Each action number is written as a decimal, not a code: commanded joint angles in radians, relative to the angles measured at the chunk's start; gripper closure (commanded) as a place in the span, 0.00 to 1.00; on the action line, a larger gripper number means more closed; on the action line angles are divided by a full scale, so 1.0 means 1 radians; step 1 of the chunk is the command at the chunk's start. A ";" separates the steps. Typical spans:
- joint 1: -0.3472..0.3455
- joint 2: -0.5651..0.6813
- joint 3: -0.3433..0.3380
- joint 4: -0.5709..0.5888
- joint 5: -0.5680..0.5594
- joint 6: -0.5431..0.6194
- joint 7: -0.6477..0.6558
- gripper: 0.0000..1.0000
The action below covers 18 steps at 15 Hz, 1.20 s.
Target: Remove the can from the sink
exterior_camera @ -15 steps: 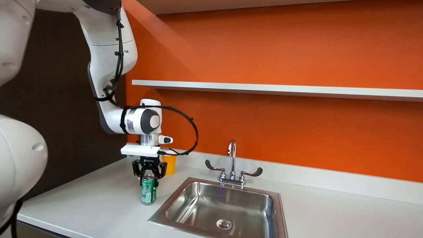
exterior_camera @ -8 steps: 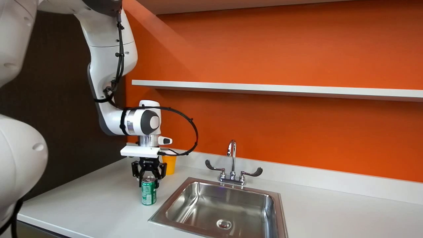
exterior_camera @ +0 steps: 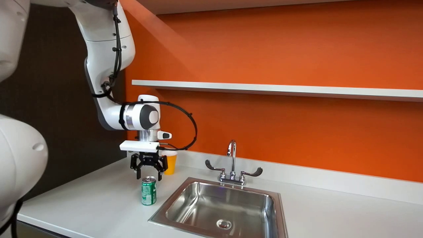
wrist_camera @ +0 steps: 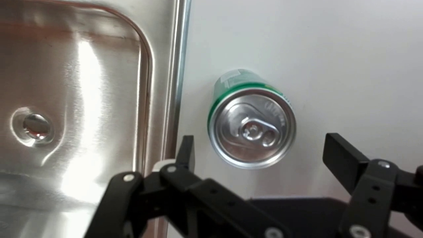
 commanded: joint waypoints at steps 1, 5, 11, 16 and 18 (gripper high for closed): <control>0.005 -0.111 0.017 -0.036 -0.004 -0.059 0.053 0.00; 0.010 -0.201 0.025 -0.063 -0.015 -0.098 0.106 0.00; 0.004 -0.367 0.048 -0.116 0.005 -0.204 0.163 0.00; -0.004 -0.500 0.057 -0.154 0.026 -0.317 0.183 0.00; -0.006 -0.546 0.059 -0.168 0.030 -0.363 0.190 0.00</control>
